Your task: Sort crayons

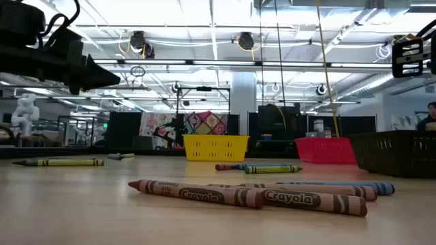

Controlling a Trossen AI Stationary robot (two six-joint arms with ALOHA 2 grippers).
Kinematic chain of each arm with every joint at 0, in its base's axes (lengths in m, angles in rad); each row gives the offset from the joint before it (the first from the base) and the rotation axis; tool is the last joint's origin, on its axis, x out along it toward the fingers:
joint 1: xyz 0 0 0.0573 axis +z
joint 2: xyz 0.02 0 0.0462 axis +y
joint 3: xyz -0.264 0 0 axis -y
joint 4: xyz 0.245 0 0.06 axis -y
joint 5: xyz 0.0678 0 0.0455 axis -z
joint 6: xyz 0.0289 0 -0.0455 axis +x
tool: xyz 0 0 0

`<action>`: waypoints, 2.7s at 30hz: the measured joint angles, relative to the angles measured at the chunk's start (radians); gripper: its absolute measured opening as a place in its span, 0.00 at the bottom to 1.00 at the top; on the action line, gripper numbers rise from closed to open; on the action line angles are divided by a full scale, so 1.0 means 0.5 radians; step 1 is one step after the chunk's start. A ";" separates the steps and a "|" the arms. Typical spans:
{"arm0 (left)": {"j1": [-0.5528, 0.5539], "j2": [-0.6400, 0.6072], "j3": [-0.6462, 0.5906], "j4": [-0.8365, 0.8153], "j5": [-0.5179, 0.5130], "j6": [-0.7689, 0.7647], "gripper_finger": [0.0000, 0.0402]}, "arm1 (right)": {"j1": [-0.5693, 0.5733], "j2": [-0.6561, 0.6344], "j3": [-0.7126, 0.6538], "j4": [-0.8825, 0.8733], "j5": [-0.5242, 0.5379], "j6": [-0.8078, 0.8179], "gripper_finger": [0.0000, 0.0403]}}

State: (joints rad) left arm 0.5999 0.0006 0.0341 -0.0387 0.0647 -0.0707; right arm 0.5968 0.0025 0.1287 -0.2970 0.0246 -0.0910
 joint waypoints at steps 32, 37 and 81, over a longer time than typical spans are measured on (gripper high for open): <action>-0.001 0.000 0.000 0.000 0.000 0.000 0.27 | 0.000 -0.001 0.000 0.001 0.000 0.000 0.12; 0.000 -0.001 0.000 0.000 -0.001 0.000 0.27 | 0.000 0.000 0.000 0.000 0.000 0.001 0.12; 0.000 -0.001 0.000 0.000 -0.001 0.000 0.27 | 0.000 0.005 -0.018 0.355 0.009 -0.024 0.12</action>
State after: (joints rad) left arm 0.5999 0.0002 0.0341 -0.0387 0.0643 -0.0708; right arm 0.5968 0.0048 0.1199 -0.1195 0.0291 -0.1030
